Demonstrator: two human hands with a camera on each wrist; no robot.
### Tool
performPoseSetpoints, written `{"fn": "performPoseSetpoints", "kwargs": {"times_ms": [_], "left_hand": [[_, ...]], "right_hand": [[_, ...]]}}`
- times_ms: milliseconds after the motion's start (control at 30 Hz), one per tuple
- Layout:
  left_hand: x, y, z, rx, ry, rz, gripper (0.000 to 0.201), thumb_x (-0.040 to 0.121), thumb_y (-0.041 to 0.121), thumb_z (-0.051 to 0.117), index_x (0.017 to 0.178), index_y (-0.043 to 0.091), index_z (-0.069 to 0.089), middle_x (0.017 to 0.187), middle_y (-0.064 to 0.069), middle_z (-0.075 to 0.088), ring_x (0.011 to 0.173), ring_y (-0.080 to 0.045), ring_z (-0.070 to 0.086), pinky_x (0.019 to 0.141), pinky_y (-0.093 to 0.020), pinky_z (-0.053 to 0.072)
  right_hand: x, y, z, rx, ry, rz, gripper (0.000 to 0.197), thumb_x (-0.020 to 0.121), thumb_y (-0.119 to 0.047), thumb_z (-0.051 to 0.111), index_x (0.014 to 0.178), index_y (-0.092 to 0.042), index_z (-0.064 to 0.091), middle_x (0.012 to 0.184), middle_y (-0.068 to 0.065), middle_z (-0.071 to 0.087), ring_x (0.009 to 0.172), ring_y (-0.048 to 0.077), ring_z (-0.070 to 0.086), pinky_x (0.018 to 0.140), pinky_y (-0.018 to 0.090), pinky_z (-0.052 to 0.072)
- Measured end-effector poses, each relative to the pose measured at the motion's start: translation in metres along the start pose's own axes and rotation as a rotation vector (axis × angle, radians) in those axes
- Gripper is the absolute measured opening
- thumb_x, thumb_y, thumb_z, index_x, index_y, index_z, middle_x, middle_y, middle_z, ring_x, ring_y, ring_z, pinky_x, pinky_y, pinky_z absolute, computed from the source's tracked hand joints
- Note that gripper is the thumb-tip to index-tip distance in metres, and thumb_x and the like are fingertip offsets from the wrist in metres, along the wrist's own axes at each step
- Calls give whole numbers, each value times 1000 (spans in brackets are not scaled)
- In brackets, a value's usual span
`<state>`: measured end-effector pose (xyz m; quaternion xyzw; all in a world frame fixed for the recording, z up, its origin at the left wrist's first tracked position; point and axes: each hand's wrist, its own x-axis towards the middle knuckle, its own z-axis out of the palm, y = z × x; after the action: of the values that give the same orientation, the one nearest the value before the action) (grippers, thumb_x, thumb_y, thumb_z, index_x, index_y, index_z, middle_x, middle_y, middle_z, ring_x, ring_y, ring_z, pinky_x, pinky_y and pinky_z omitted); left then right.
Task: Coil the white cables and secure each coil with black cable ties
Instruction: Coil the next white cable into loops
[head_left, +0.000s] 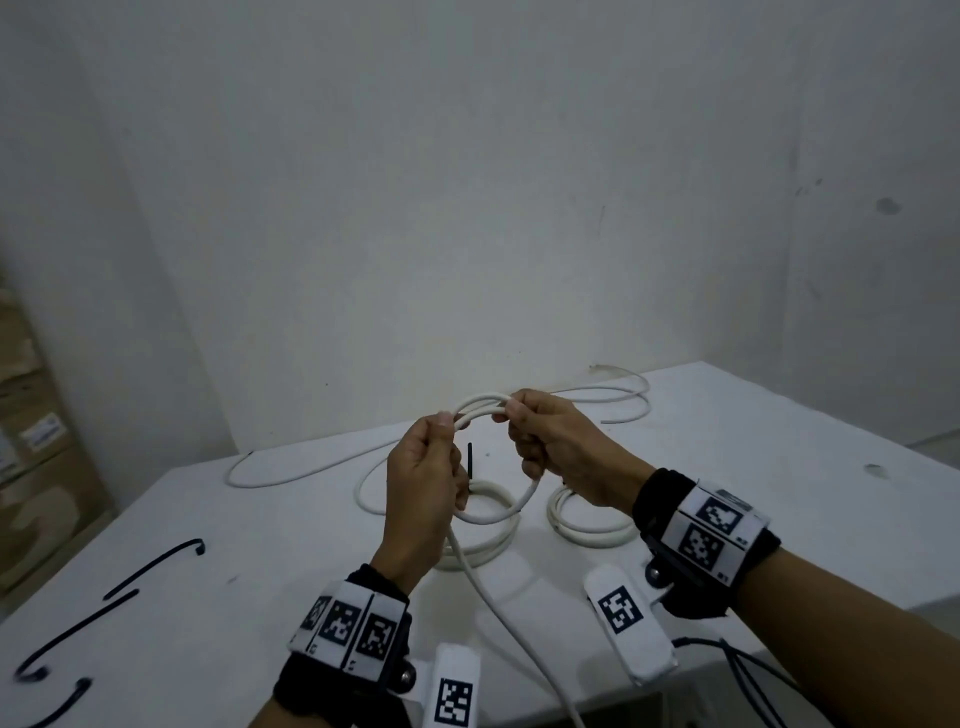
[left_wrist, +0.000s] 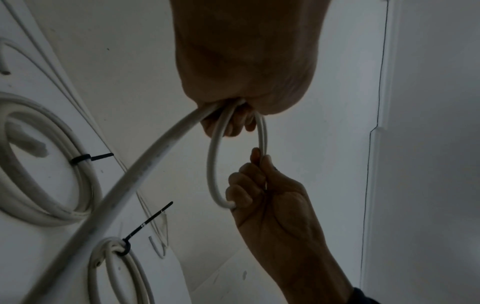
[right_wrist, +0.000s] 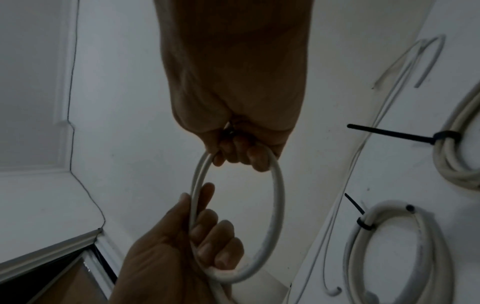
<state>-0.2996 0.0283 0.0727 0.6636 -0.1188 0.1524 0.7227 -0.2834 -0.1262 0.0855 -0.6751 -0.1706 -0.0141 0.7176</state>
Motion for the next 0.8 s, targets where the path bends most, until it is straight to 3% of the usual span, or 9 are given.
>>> {"fn": "performPoseSetpoints", "kwargs": {"times_ms": [133, 200, 267, 400, 500, 567, 633, 733, 800], "left_hand": [[12, 18, -11, 84, -162, -106, 38, 100, 22, 40, 89, -3, 65, 63, -13, 57, 52, -23, 52, 51, -30, 48], [20, 29, -12, 72, -267, -192, 37, 101, 27, 39, 91, 3, 64, 62, -12, 57, 49, -24, 51, 48, -30, 46], [24, 34, -10, 76, -319, -233, 32, 101, 29, 40, 87, 8, 59, 56, -4, 47, 42, -18, 40, 42, -24, 35], [27, 28, -5, 35, -207, -178, 23, 100, 20, 47, 77, 12, 49, 50, 4, 36, 37, -7, 23, 37, -15, 18], [25, 23, -10, 35, -135, -138, 14, 96, 16, 55, 84, 9, 53, 53, -2, 46, 37, -10, 29, 37, -17, 24], [22, 19, -14, 119, -170, -78, 14, 94, 15, 58, 84, 7, 53, 56, -6, 52, 38, -14, 36, 37, -21, 34], [21, 17, -14, 182, -191, -27, 16, 94, 14, 58, 81, 7, 52, 55, -6, 49, 39, -13, 36, 37, -21, 34], [26, 20, -10, 134, -87, 18, 19, 94, 9, 57, 76, 10, 49, 48, 1, 39, 37, -9, 26, 37, -16, 22], [31, 22, -9, 44, 10, 34, 20, 93, 7, 58, 75, 11, 49, 44, 3, 38, 35, -7, 24, 37, -14, 20]], "right_hand": [[1, -6, -7, -143, -92, -29, 21, 100, -27, 44, 85, -13, 50, 61, -8, 37, 49, 4, 28, 46, 16, 25], [3, -8, -7, -181, -138, -32, 21, 99, -29, 46, 88, -12, 50, 58, -12, 39, 48, 3, 28, 45, 16, 23], [6, -9, -5, -209, -134, -37, 20, 98, -29, 47, 90, -11, 52, 57, -13, 40, 49, 4, 28, 46, 17, 22], [10, -10, -6, -133, -60, -36, 10, 95, -21, 55, 88, -13, 57, 66, -3, 44, 55, 8, 38, 50, 20, 33], [8, -9, -12, -43, -44, -50, 5, 91, -10, 58, 93, -8, 62, 68, 4, 55, 59, 12, 50, 56, 21, 40], [7, -10, -12, -47, -27, -68, 3, 89, -5, 59, 89, -6, 62, 69, 7, 60, 59, 13, 54, 55, 21, 40], [7, -12, -11, -42, -18, -60, 5, 88, -2, 60, 84, -6, 60, 72, 10, 63, 61, 15, 56, 56, 22, 40], [9, -15, -8, -122, 51, -39, 6, 87, -10, 65, 85, -12, 59, 80, 10, 64, 69, 16, 60, 61, 24, 42], [1, -14, -1, -361, 247, -84, 13, 85, -23, 68, 84, -18, 56, 75, 3, 63, 63, 12, 55, 56, 24, 40]]}}
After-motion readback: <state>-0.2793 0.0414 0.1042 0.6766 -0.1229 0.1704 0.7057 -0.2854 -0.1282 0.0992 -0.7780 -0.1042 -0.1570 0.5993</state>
